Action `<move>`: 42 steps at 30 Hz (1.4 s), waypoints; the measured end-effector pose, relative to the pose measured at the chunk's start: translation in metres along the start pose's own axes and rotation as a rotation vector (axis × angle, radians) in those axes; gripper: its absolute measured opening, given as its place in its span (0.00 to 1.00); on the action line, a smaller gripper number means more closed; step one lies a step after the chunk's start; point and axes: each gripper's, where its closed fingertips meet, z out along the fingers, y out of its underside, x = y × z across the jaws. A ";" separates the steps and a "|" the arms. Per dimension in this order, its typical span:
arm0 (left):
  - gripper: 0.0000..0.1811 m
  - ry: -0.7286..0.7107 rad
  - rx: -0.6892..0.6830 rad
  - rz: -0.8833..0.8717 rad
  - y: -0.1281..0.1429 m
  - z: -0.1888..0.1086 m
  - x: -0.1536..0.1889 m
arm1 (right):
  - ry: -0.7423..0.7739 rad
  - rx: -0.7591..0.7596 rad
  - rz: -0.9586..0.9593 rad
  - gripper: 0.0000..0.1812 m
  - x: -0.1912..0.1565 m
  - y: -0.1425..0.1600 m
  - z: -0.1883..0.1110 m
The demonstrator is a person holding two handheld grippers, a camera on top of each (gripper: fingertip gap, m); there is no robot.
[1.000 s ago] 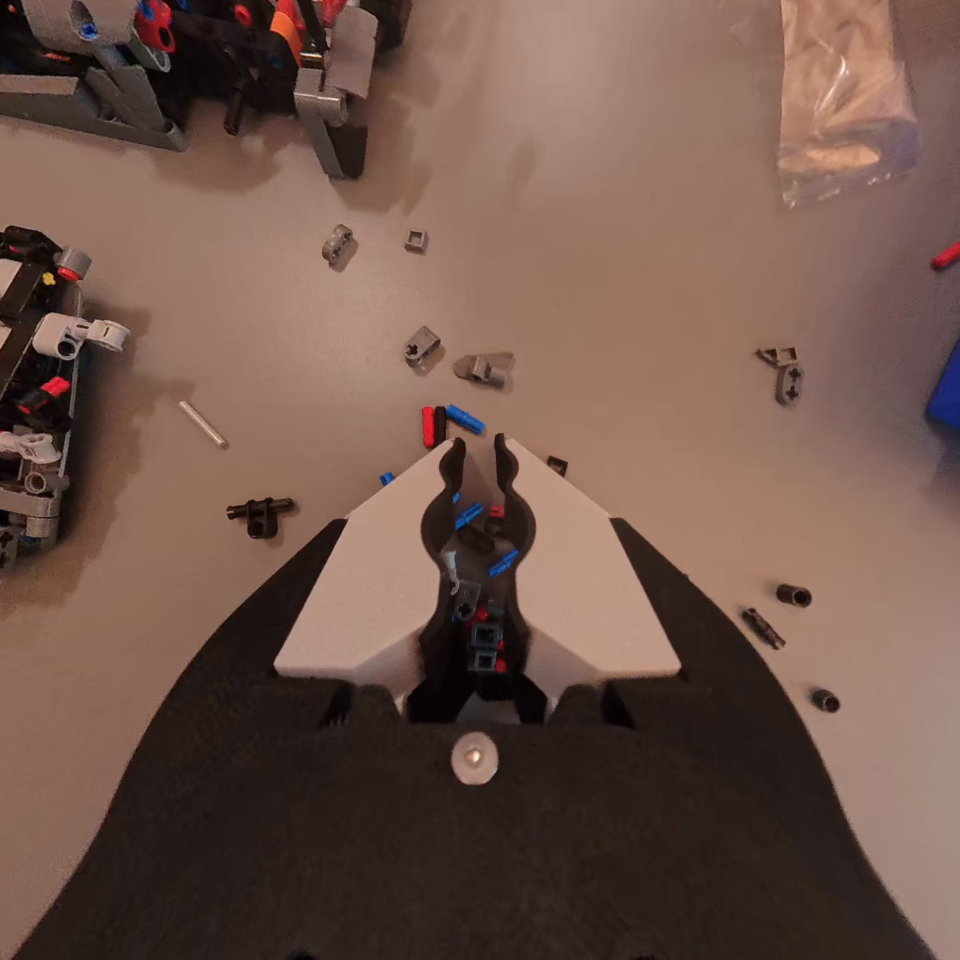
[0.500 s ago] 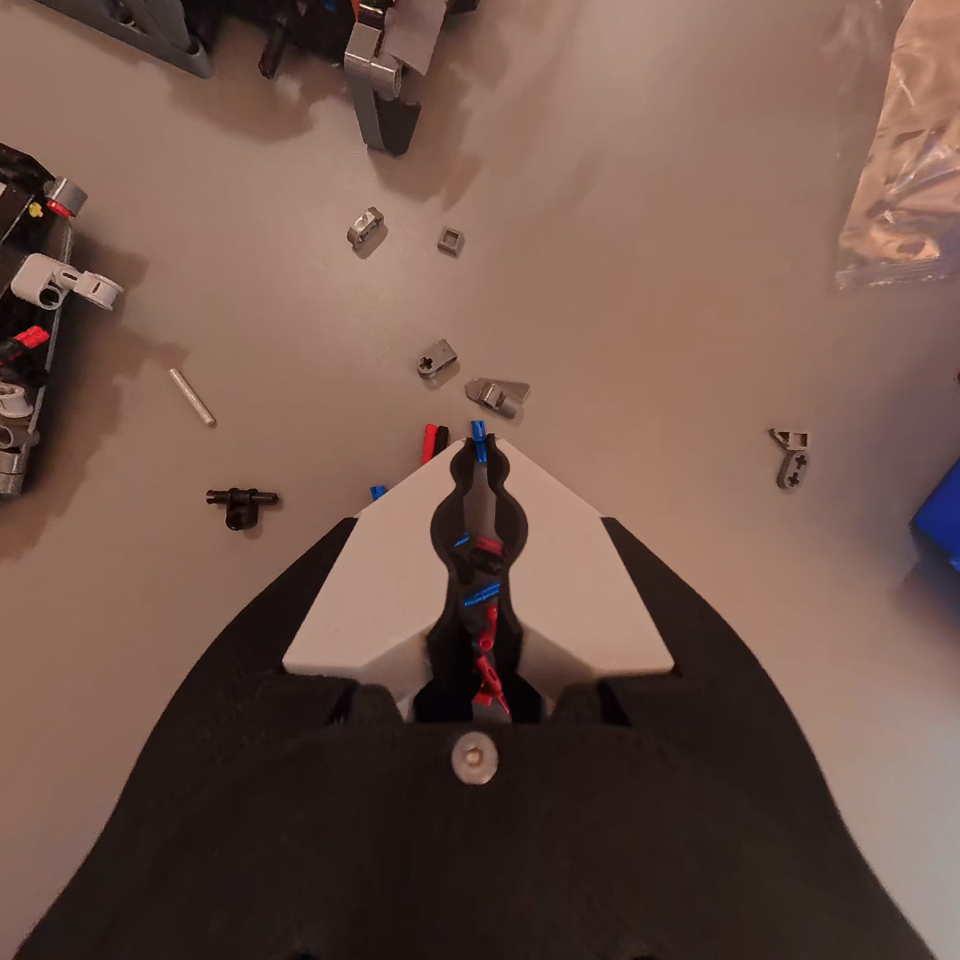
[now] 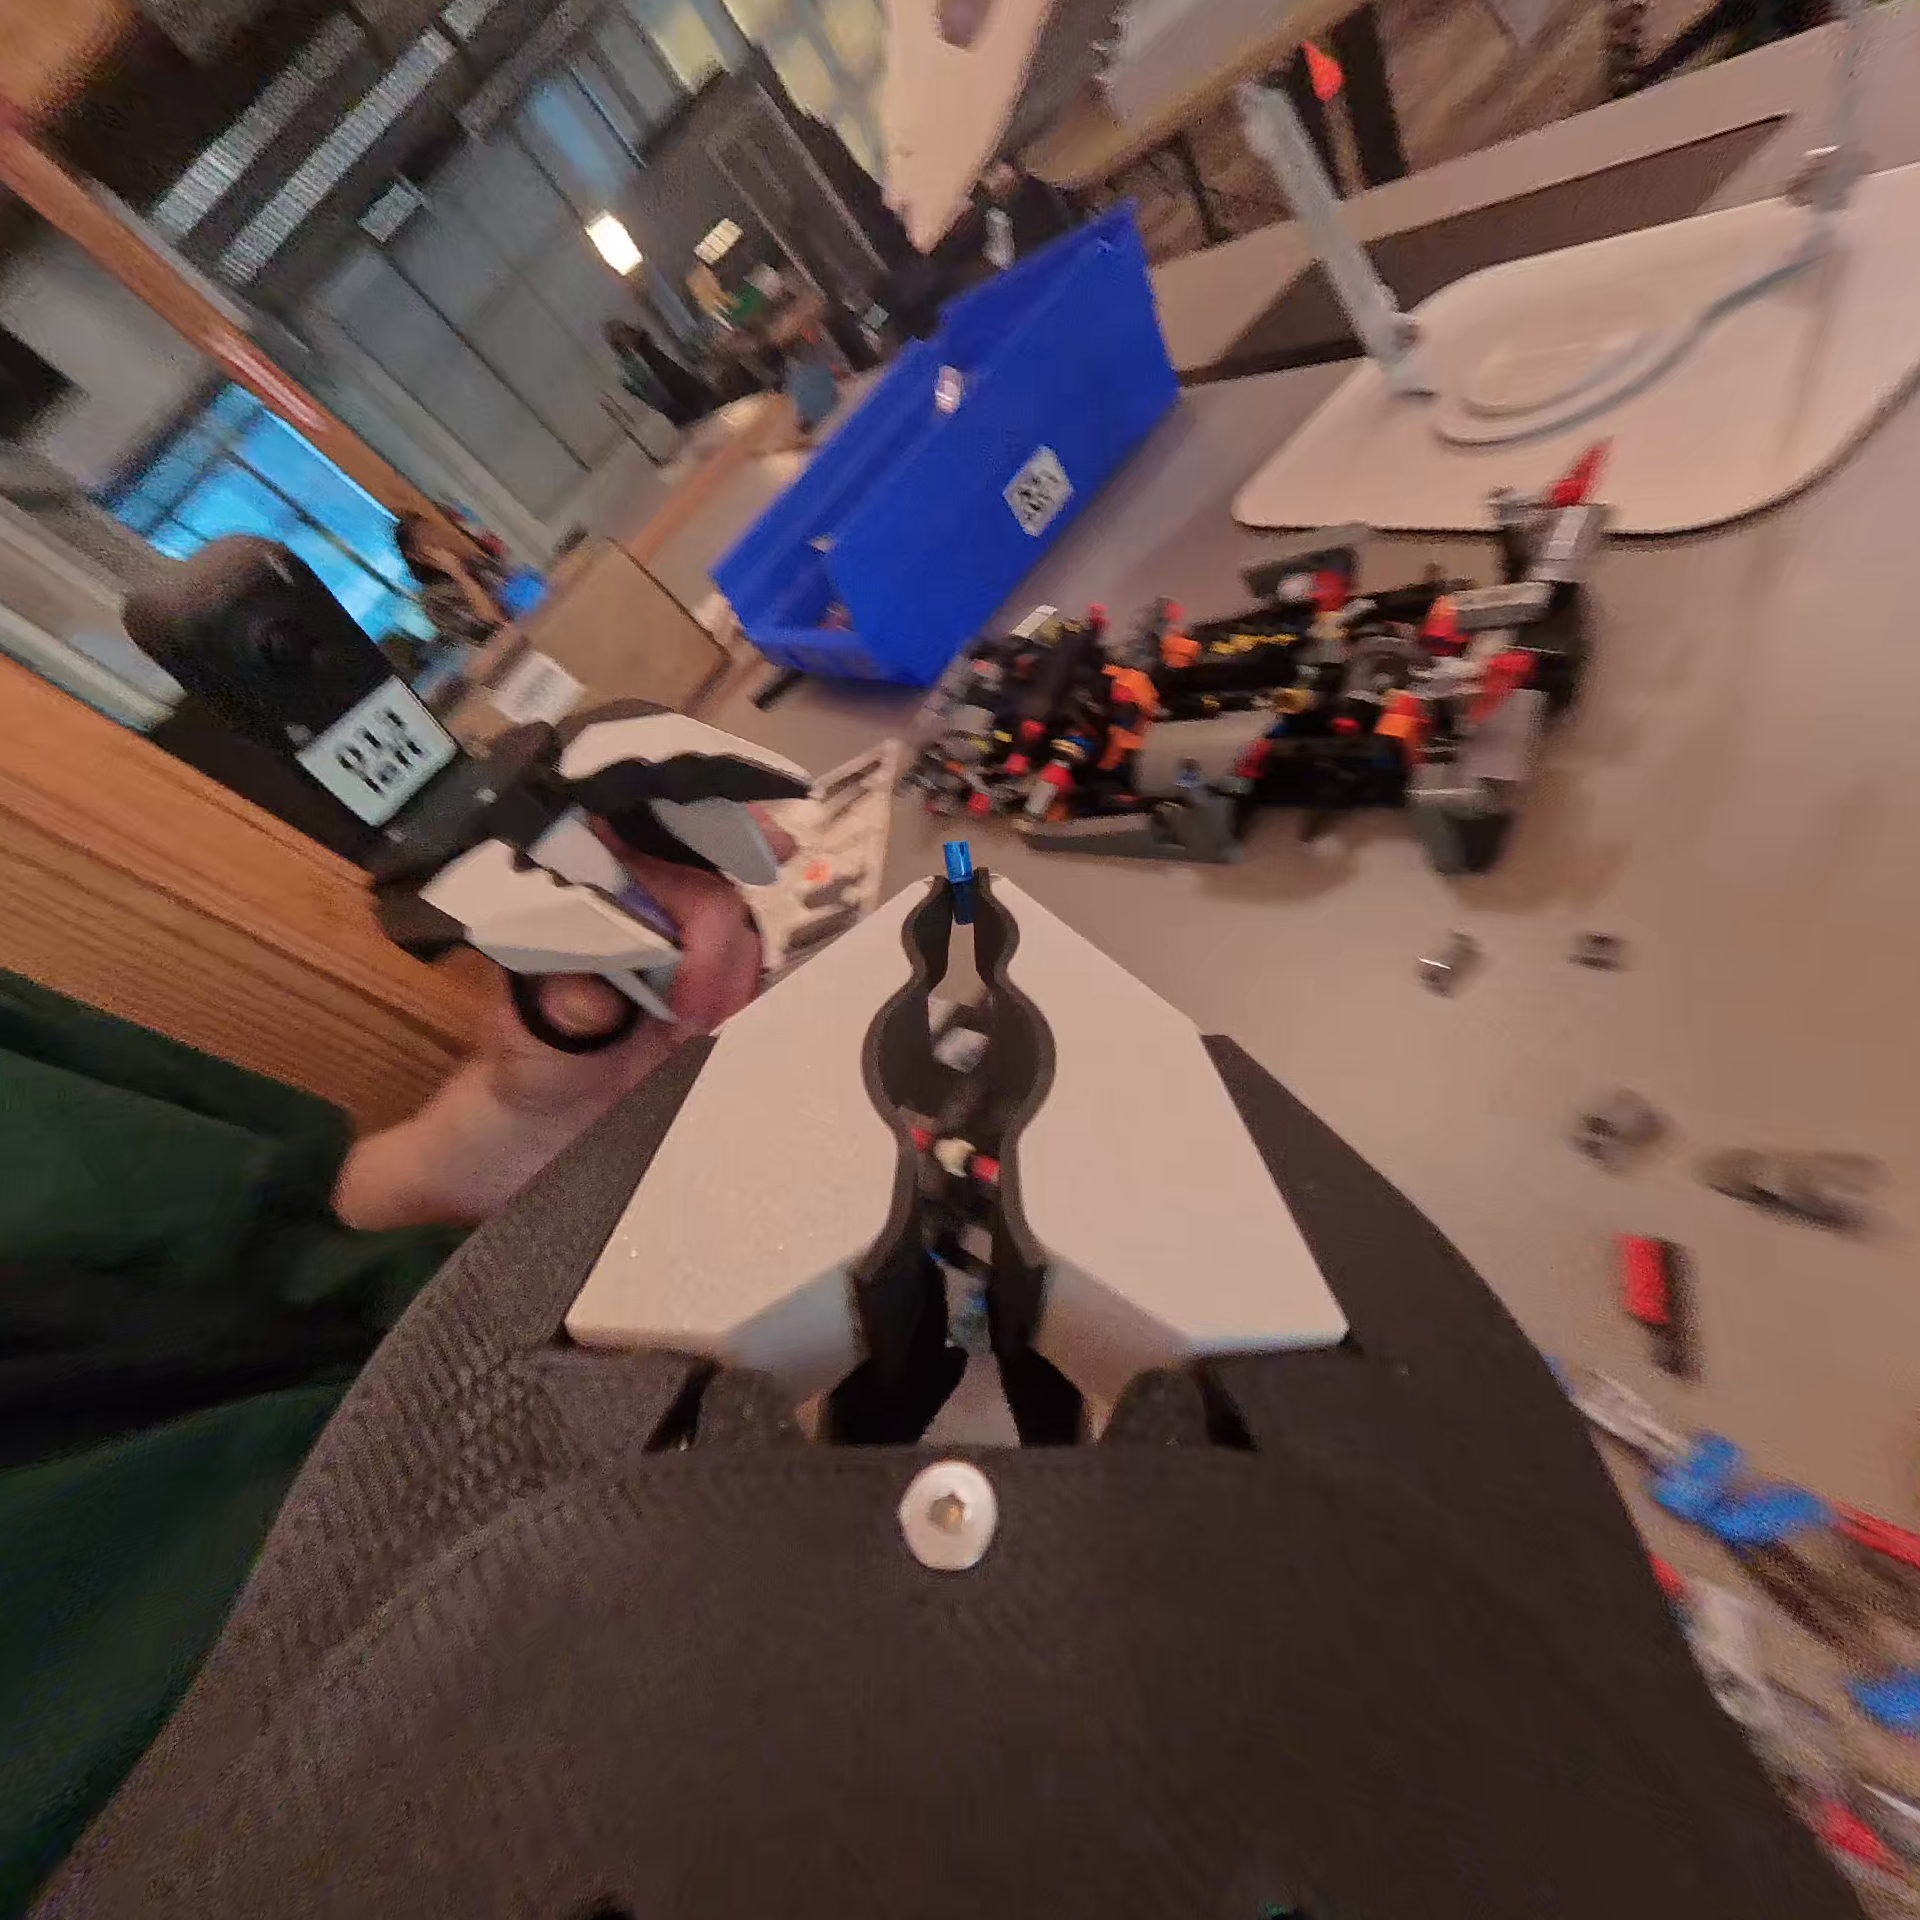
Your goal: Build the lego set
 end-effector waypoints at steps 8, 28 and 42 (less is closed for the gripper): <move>0.13 -0.235 0.033 0.418 -0.022 0.009 0.006 | -0.271 0.145 0.208 0.01 -0.055 -0.004 0.027; 0.10 -0.381 0.098 0.588 -0.042 0.005 0.005 | -0.446 0.360 0.327 0.01 -0.073 -0.029 0.022; 0.04 -0.349 0.071 0.652 -0.050 0.011 0.013 | -0.494 0.395 0.329 0.01 -0.074 -0.033 0.008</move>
